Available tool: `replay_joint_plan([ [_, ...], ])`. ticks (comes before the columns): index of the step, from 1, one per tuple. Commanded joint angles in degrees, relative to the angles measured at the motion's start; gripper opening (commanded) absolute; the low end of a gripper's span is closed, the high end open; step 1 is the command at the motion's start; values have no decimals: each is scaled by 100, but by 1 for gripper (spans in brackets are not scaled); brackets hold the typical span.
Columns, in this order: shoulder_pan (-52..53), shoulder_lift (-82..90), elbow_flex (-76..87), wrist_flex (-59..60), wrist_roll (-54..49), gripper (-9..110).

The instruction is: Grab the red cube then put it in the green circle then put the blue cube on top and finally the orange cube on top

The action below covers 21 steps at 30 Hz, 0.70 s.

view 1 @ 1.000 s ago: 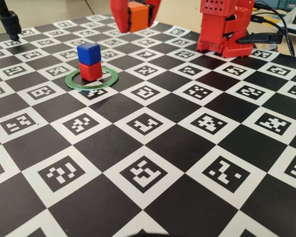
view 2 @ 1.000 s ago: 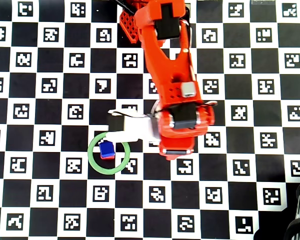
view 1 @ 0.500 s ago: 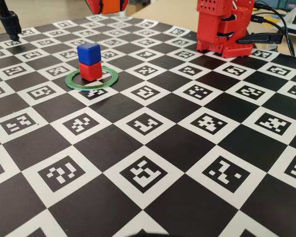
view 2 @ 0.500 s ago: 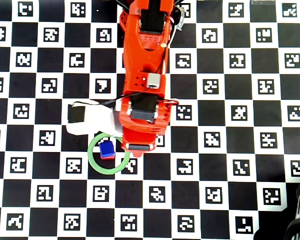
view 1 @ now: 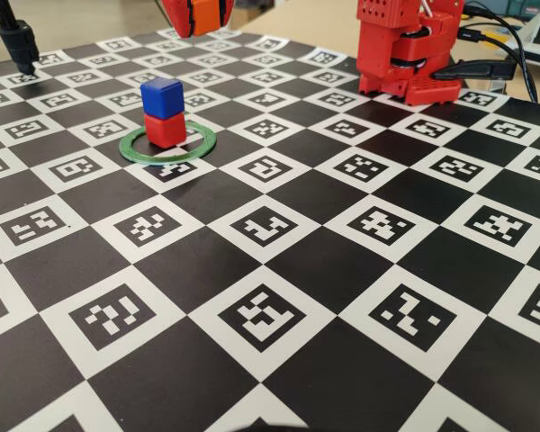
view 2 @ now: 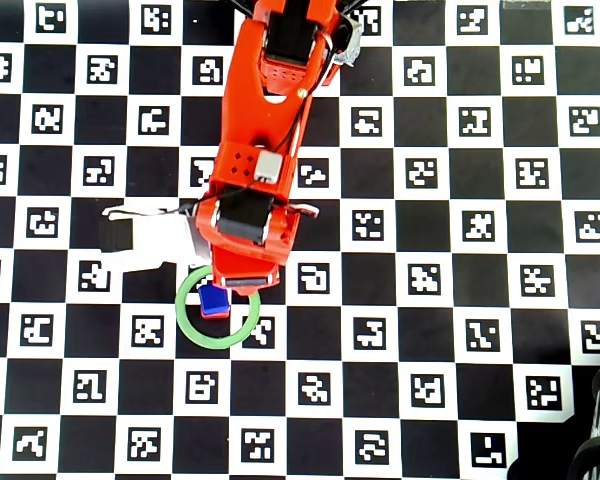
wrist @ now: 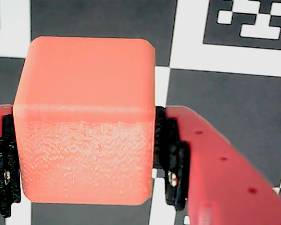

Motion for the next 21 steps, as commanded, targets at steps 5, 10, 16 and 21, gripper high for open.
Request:
replay_joint_plan([
  [5, 88, 396, -114, -360, -70, 9],
  [10, 149, 202, -123, -659, -132, 9],
  [16, 272, -9, -141, -923, -264, 9],
  [21, 369, -211, -141, -1107, -308, 9],
])
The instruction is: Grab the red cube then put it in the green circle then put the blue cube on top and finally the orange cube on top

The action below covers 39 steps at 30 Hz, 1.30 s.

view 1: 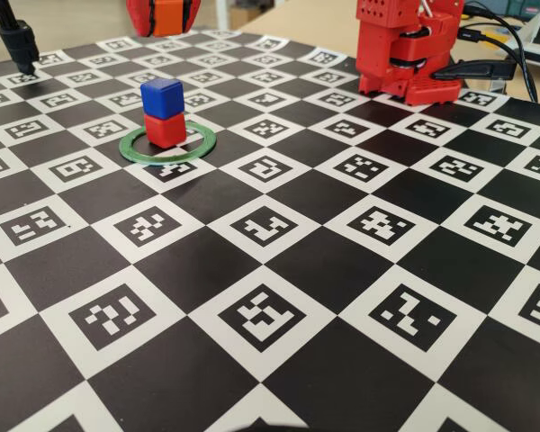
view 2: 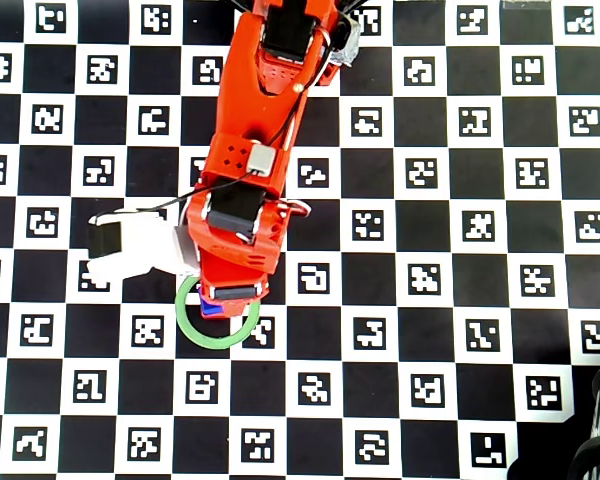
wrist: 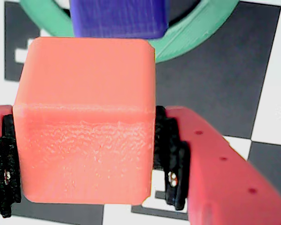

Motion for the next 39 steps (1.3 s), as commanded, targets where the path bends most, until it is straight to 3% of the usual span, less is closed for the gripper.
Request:
replay_joint_plan([
  [1, 105, 105, -141, -132, -35, 9],
  [39, 167, -132, 360, -492, -387, 9],
])
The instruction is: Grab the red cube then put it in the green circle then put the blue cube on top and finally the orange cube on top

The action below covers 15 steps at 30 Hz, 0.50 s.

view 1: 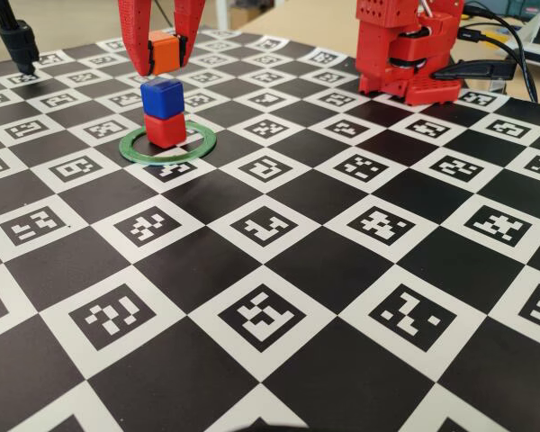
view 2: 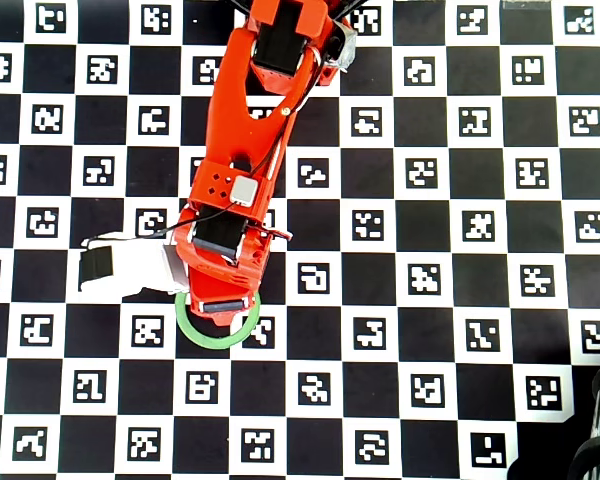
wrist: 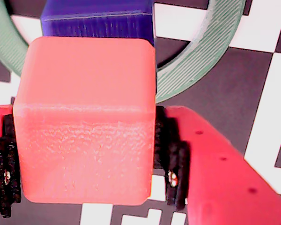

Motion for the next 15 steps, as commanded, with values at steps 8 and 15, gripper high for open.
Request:
replay_joint_plan([
  [8, 35, 237, -105, 88, -176, 9],
  [15, 0, 193, -290, 229, -360, 9],
])
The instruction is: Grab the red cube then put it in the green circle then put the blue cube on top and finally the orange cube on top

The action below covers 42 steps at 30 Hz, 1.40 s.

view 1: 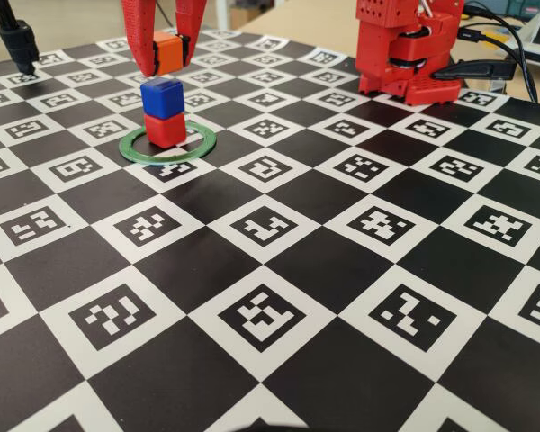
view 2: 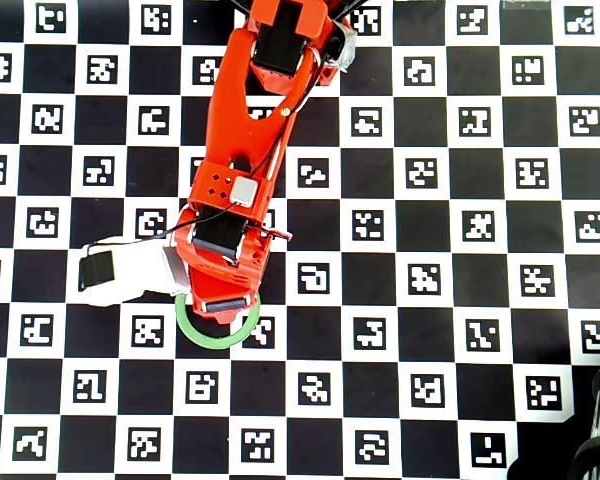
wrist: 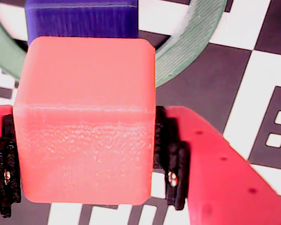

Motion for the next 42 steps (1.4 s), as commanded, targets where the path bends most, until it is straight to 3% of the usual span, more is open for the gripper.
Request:
replay_joint_plan([
  [1, 0, 193, -299, 62, -62, 9],
  [42, -26, -26, -756, 97, -246, 9],
])
